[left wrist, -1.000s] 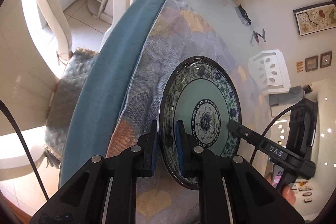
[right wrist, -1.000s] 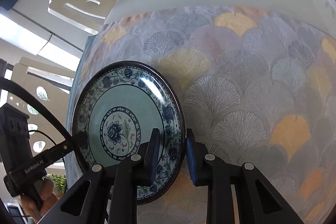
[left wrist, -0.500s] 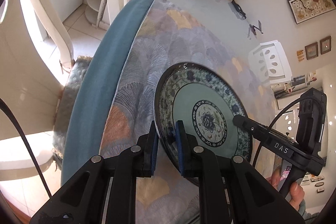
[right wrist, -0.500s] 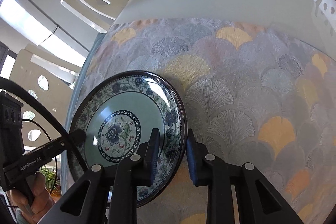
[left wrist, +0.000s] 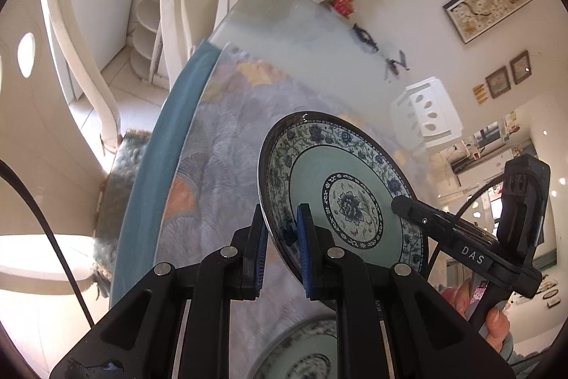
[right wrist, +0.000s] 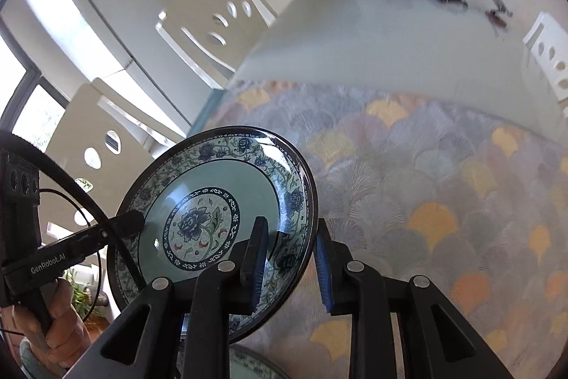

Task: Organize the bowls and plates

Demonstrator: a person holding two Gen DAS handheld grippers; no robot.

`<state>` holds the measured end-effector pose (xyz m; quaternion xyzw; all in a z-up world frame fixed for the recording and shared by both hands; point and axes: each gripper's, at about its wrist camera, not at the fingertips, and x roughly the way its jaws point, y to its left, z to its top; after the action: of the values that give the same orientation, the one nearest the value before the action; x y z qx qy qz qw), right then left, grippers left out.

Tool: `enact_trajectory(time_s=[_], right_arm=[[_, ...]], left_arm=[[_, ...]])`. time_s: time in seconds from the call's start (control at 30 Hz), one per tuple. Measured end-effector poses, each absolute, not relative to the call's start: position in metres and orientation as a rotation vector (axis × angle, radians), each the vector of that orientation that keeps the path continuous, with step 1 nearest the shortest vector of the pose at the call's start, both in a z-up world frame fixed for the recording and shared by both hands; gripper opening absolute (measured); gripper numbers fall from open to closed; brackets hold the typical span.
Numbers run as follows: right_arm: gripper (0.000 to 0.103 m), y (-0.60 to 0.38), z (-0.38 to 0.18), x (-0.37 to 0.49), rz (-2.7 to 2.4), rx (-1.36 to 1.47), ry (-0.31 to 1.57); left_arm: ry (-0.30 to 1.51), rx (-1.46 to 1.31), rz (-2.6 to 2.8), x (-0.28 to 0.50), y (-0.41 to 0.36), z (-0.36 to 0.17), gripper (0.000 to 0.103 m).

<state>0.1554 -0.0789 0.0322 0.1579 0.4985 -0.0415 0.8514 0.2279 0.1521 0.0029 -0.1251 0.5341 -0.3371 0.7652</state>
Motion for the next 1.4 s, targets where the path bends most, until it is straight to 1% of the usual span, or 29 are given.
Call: enact_trajectory(time_s=[0.37,0.63,0.87,1.07,1.4], right_arm=[[0.025,-0.052,0.084,0.085,-0.078,0.29,0.935],[0.026,-0.035,0.095,0.036,-0.022,0.263,0.92],[0.026,-0.025,0.07,-0.006,0.004,0.252,0.992],[0.027,-0.018,0.041,-0.036,0.019,0.267,1.064],[0.027,-0.005,-0.011,-0.055,0.013,0.292,1.189]], left_arm=[[1.031,-0.263,-0.733,0.165,0.17,0.056,0.013],[1.002,-0.262,-0.67,0.11,0.186,0.064,0.013],[1.075,-0.286,-0.627,0.061,0.195,0.036,0.013],[1.118,-0.244,-0.608,0.028,0.2,0.016,0.014],[1.185,-0.217,-0.56,0.009,0.205,-0.03,0.015]])
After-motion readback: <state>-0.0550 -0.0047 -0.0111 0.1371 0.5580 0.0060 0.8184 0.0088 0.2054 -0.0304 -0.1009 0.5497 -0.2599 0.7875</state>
